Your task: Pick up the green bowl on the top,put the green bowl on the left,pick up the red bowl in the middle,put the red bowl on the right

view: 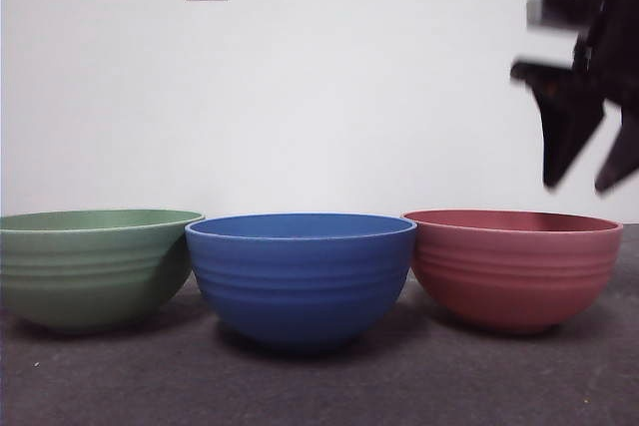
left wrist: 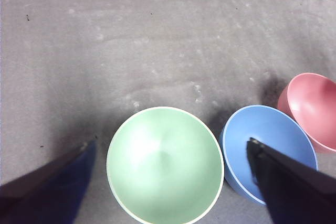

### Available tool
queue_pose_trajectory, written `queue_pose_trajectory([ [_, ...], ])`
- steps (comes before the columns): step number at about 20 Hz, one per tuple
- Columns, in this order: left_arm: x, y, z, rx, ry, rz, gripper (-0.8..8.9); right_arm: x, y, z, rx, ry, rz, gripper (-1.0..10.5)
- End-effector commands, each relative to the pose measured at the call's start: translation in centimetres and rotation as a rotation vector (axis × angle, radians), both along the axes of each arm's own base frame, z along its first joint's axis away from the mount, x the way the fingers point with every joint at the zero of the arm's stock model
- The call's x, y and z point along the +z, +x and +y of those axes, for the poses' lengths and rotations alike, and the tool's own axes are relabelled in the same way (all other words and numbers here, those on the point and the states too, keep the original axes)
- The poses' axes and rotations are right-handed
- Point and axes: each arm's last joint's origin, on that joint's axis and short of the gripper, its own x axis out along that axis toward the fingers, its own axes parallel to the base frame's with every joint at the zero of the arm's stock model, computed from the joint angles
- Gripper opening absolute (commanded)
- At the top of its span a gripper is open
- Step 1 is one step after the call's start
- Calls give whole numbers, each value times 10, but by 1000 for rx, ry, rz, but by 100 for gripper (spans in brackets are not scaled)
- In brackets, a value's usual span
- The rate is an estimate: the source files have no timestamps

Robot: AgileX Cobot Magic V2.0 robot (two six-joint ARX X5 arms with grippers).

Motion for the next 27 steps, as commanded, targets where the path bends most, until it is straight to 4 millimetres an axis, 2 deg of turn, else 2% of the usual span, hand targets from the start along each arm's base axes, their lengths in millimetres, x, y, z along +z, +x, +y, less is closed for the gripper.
queue_pose_trajectory([
  [1,2,1,-1,-12,8,-26,387,30,-18,0,13,48,-148,247],
  [3,2,1,-1,-33,34,-44,222,58,-38,-3,25,90,-283,122],
  [5,2,1,-1,-51,61,-60,-27,81,-59,-9,31,126,-414,-20],
  [7,3,2,-1,-60,74,-89,-8,97,-78,-15,32,151,-523,-17],
  [9,2,-2,1,-37,84,-137,-8,98,-97,-21,42,164,-623,-17],
  [11,-7,-11,3,-17,84,-201,-8,85,-115,-27,42,187,-697,-17],
  [15,-44,-38,8,-5,64,-326,-8,47,-144,-34,41,241,-786,-17],
  [20,-61,-49,10,23,29,-174,-4,41,-148,-37,-46,293,-720,-16],
  [27,-65,-50,10,23,37,-137,-4,40,-148,-37,-49,285,-704,-16],
])
